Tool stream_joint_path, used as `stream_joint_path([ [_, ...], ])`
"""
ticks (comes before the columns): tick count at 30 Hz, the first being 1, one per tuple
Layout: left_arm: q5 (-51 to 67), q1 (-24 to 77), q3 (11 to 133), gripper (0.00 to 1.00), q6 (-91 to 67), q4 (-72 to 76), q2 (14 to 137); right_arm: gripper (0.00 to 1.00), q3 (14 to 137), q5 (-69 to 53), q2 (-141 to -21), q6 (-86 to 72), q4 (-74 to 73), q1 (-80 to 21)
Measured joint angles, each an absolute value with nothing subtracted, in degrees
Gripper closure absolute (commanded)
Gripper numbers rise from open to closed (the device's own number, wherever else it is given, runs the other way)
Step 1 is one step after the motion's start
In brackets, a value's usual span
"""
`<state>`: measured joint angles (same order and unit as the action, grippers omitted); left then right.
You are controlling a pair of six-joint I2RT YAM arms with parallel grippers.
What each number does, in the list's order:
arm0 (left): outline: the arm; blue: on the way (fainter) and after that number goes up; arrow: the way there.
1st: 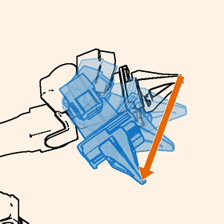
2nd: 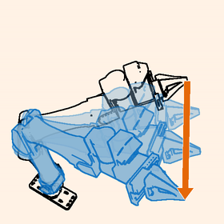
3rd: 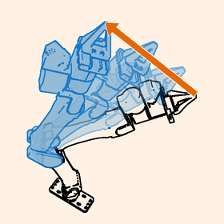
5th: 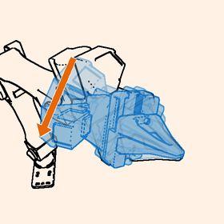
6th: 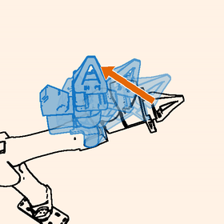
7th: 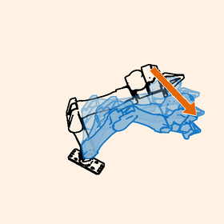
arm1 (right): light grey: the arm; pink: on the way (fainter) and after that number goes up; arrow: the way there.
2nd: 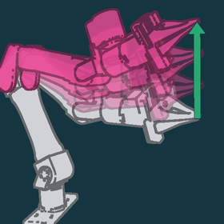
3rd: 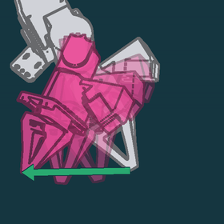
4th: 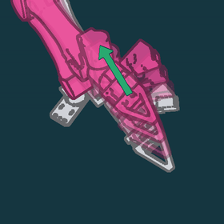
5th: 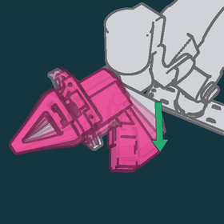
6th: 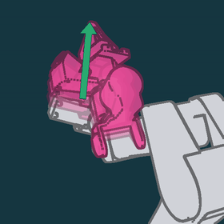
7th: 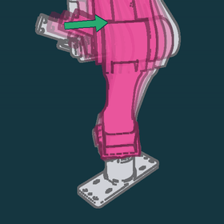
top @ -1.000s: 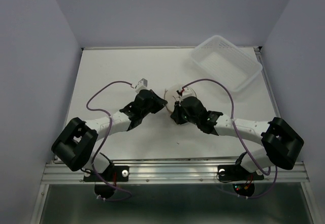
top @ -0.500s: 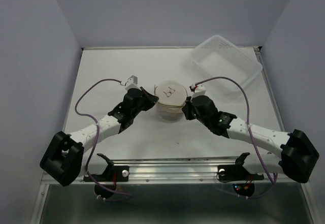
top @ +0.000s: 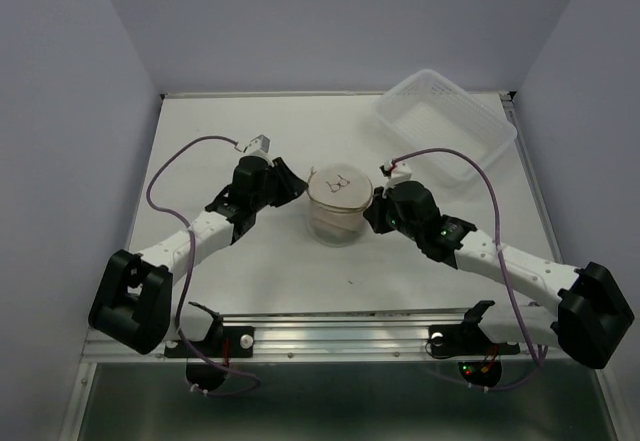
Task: Unzip the laundry bag and remove the bra
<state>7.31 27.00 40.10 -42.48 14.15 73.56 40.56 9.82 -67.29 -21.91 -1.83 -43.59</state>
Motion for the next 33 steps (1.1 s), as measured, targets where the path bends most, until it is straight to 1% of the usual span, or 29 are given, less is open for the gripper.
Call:
stream_joint_path([
  [1,7.2,26.5,41.0,0.28,-41.8,13.9,74.8,0.99,40.7,9.6,-67.7,-21.9,-2.1,-43.2],
  [3,7.2,25.6,42.6,0.08,-41.2,13.6,76.7,0.99,40.8,9.2,-68.5,-21.9,-2.2,-43.0],
  [4,7.1,25.4,43.1,0.02,-41.5,13.5,77.2,0.99,41.0,9.2,-69.1,-22.1,-2.2,-43.1],
  [8,7.0,25.6,43.8,0.01,-42.2,13.4,77.1,0.99,42.6,9.1,-72.2,-22.7,-1.8,-45.0],
  [12,5.5,28.3,42.3,0.01,-44.3,13.4,73.0,0.99,44.4,9.4,-75.8,-23.7,-0.7,-48.4],
  [16,2.2,33.8,37.6,0.01,-48.3,14.3,67.5,0.99,46.3,9.9,-79.3,-24.6,0.5,-52.0],
  [21,-1.3,38.0,30.1,0.02,-53.5,13.8,64.7,0.99,48.1,10.5,-81.3,-25.1,1.1,-53.6],
  [25,-3.8,38.1,27.1,0.07,-56.2,12.4,63.2,0.99,48.2,10.9,-81.7,-25.3,1.7,-53.8],
  [32,-5.0,38.2,29.0,0.11,-56.9,13.8,65.3,0.99,48.8,11.1,-83.6,-25.5,2.0,-55.2],
  [33,-5.0,38.2,29.6,0.14,-56.9,14.2,65.8,0.99,48.8,11.1,-83.7,-25.6,2.1,-55.3],
])
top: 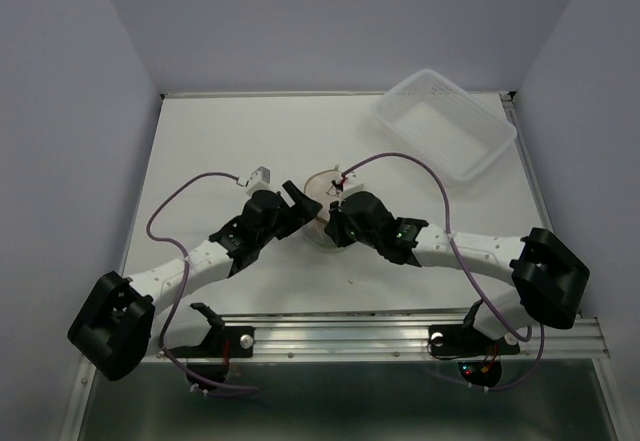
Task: Unzip the laundry bag and remove the bra
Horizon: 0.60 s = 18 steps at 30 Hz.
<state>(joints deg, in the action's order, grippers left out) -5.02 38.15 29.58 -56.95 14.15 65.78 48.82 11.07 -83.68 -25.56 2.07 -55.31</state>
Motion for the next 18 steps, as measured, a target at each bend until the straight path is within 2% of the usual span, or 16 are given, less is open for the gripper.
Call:
stream_joint_path([
  [3,-5.1,38.2,30.4,0.15,-57.1,15.5,66.3,0.99,48.8,11.1,-83.8,-25.7,2.1,-55.7],
  [7,-5.0,38.2,31.9,0.28,-57.1,16.9,68.1,0.99,48.8,11.2,-83.8,-26.0,2.2,-56.1],
  [8,-4.9,38.2,32.2,0.4,-57.1,17.3,68.9,0.99,48.8,11.2,-83.9,-26.0,2.2,-56.2],
  [10,-4.7,38.2,32.7,0.57,-57.3,18.1,70.5,0.99,48.8,11.2,-84.1,-26.2,2.2,-56.4],
  [11,-4.6,38.2,32.7,0.73,-57.3,18.2,71.1,0.99,48.8,11.2,-84.1,-26.4,2.2,-56.4],
  [12,-4.6,38.3,32.7,0.82,-57.4,18.2,71.7,0.99,48.8,11.2,-84.1,-26.4,2.2,-56.5],
  [13,-4.6,38.3,32.7,0.97,-57.4,18.2,72.1,0.99,48.8,11.4,-84.1,-26.4,2.2,-56.6],
  [14,-4.5,38.3,32.7,1.0,-57.6,18.2,72.2,0.99,48.8,11.6,-84.1,-26.4,2.2,-56.7],
  [18,-4.7,38.3,32.8,1.0,-57.0,17.6,71.4,0.99,48.5,13.1,-83.6,-26.4,2.1,-56.8],
])
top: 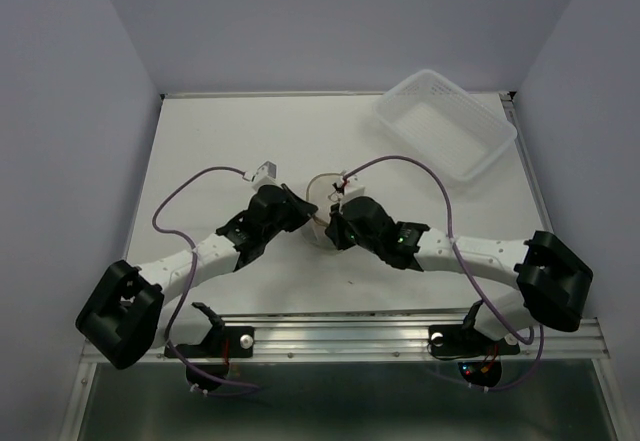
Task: Unzip the laundry bag and remove the bra
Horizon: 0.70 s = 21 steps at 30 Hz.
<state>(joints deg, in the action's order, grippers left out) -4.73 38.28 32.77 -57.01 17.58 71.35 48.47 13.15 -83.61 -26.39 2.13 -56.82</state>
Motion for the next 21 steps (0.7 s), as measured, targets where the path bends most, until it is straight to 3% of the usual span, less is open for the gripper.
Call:
stream_joint_path([
  [8,-2.7,32.8,32.9,1.0,-52.5,13.4,63.5,0.99,42.7,21.2,-72.8,-24.9,0.3,-56.3],
  [15,6.0,27.9,32.8,1.0,-47.9,12.2,61.8,0.99,40.7,23.2,-66.3,-22.8,-1.1,-54.7],
  [19,8.7,27.2,36.1,0.86,-44.3,10.6,66.7,0.99,40.3,21.2,-66.3,-21.8,-1.5,-54.6],
  [20,9.0,27.1,37.3,0.69,-43.6,10.1,68.3,0.99,40.3,20.6,-66.5,-21.6,-1.5,-54.6],
  [21,9.2,27.0,38.8,0.59,-42.6,9.9,70.2,0.99,40.3,20.0,-66.9,-21.4,-1.5,-54.4],
])
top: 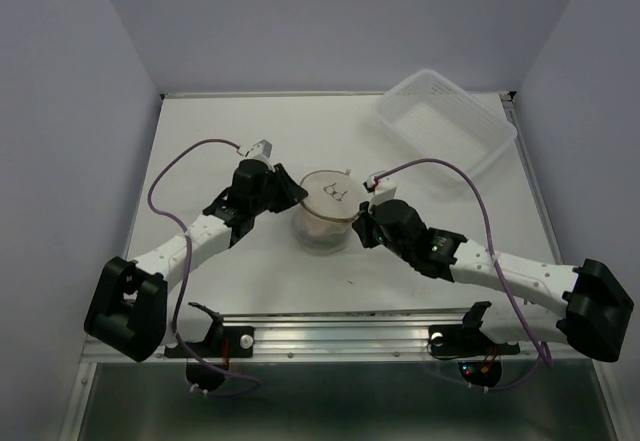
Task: Unzip the laundry bag and remove the bra
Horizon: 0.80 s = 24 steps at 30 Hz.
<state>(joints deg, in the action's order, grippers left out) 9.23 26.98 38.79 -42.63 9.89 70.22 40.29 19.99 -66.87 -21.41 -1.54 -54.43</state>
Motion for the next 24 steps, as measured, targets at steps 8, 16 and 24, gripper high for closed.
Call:
stream_joint_path([
  [8,9.2,26.3,46.0,0.01,-40.4,10.0,77.1,0.99,40.3,15.0,-69.6,-23.0,0.0,-54.1],
  [16,0.3,33.1,41.1,0.02,-45.3,9.6,64.4,0.99,40.8,13.0,-75.7,-25.6,2.3,-55.6],
  [24,-5.0,40.5,33.5,0.12,-51.8,9.0,63.9,0.99,43.0,12.1,-78.7,-26.0,4.4,-56.4],
])
